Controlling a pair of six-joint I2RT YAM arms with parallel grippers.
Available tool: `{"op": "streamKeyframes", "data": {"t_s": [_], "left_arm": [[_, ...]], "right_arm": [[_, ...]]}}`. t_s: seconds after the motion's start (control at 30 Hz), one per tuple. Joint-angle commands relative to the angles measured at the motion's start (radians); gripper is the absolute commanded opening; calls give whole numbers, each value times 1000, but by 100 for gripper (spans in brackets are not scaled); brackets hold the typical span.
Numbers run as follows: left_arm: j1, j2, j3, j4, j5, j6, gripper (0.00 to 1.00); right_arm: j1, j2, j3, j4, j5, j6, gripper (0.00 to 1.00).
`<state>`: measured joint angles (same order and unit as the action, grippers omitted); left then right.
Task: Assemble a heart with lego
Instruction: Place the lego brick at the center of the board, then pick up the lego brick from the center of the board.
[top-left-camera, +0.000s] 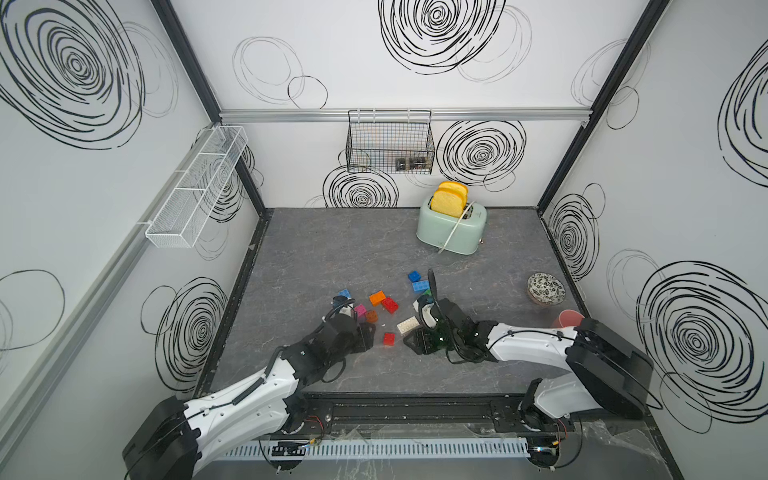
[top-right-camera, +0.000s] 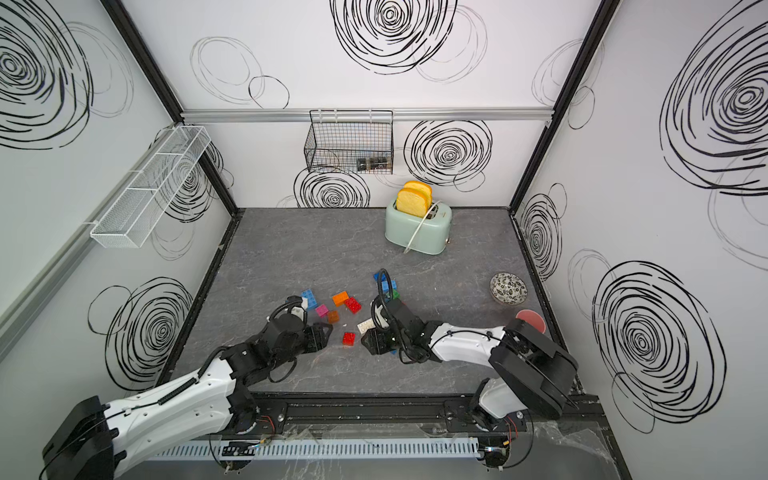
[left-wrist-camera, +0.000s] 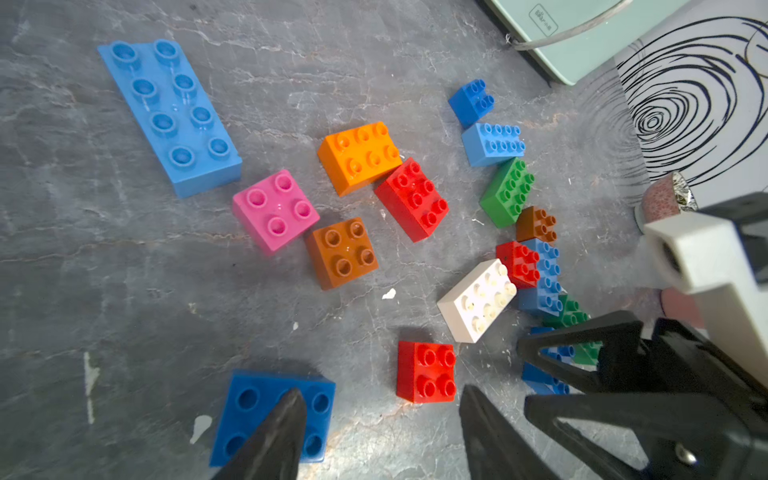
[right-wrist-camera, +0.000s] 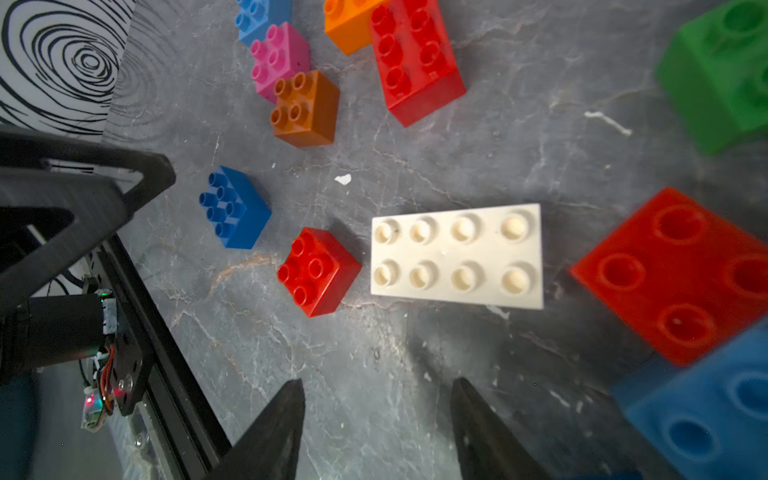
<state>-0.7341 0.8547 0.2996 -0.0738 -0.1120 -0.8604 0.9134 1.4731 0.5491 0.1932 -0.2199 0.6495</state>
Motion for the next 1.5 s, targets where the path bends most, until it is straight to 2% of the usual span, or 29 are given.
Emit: {"op": "streamKeyframes", "data": {"t_s": [0.0, 0.23, 0.4, 0.73, 0.93, 0.97, 1.27, 1.47], "left_arm": [[39, -34, -29, 10, 37, 3, 64], [107, -58, -38, -1, 75, 30, 64], [146, -62, -46, -1, 98, 43, 65], [201, -67, -57, 0, 134, 66, 65], [206, -59, -66, 15, 142, 64, 66], [206, -59, -67, 18, 143, 63, 66], [208, -68, -75, 10, 146, 63, 66], [209, -63, -76, 14, 161, 63, 67]], "right_arm": [[-25, 52, 39, 67, -36, 31, 61], [-72, 191, 171, 25, -48, -30, 64], [-54, 290, 298, -53, -28, -89, 64], [52, 375, 467, -318, 323, -249, 54], [81, 406, 534, -406, 421, -314, 47], [82, 412, 541, -413, 422, -319, 43], [85, 407, 563, -431, 397, -347, 37], [84, 318, 545, -405, 287, -520, 34]]}}
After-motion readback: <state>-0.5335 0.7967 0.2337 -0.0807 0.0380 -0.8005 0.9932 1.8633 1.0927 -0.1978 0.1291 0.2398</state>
